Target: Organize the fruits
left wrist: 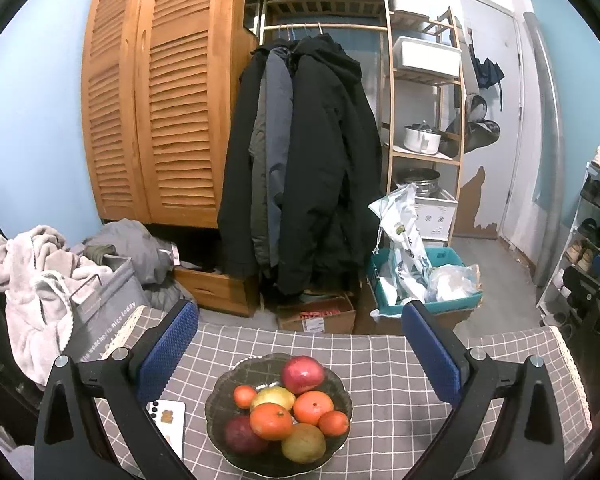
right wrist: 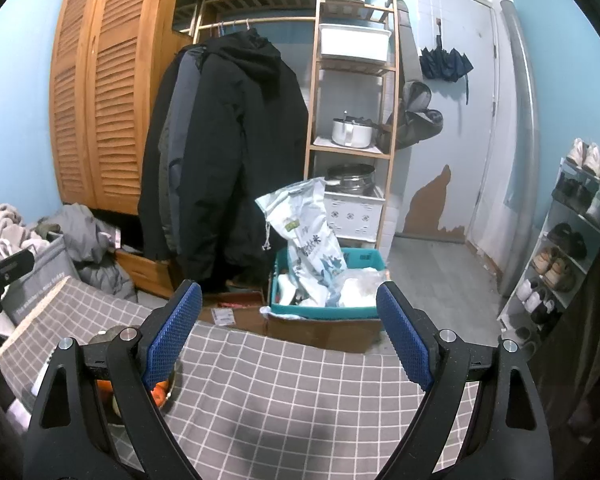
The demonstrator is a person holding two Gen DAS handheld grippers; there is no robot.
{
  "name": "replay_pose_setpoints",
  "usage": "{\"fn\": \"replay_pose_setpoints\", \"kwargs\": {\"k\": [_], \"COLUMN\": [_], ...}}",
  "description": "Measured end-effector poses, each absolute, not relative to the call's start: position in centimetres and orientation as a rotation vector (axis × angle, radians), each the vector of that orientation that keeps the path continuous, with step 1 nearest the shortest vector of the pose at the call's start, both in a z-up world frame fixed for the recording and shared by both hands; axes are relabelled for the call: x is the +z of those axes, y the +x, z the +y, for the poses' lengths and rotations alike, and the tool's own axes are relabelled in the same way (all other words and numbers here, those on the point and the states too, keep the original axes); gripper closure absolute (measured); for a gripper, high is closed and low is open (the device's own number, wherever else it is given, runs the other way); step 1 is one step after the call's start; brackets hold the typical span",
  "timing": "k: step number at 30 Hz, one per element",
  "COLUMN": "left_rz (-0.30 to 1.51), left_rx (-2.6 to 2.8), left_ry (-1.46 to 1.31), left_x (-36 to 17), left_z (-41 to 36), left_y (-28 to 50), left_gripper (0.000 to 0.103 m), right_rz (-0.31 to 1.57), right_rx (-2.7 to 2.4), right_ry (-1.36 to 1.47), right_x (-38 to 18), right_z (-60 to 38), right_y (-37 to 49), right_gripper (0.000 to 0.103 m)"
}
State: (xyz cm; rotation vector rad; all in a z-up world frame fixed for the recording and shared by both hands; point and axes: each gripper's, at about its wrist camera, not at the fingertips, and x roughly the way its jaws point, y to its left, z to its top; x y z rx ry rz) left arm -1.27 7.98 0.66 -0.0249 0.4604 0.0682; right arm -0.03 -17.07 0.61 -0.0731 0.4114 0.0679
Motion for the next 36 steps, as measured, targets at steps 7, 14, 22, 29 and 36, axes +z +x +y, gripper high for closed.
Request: {"fn": "replay_pose_setpoints", "kwargs": {"k": [7,14,22,29,36], "left_rz": [0.462,0.461,0.462,0.461,0.468], "left_rx": [0.069,0.068,0.068,0.07,0.086], "left_ry": [-0.027,-0.024,-0.026,-0.025,-0.031], "left_x": [0.62,0.66,0.67,0.68,0.56], "left_z": [7.96,8.0,8.0,8.07,7.93], "left_y": [-1.19,-1.18,-1.18,-1.16,-1.47], "left_gripper": [0.0,0.0,0.0,0.0,0.0], "right_rz": [0.412,0.413,0.413,0.413,0.413], "right_rx": [0.067,0.068,0.066,0.066,0.066], "right_ry": [-0.074,-0.075,-0.075,-0.075,-0.075], "right_x": [0.61,0.61,0.62,0.63,0.64], "right_z": [-17.05,-17.0,-16.95,-16.9,-16.89], "right_y": [-0.04,-0.03,-0.05,-0.04,-0.03], "right_gripper": [0.015,0.015,0.015,0.015,0.015]}}
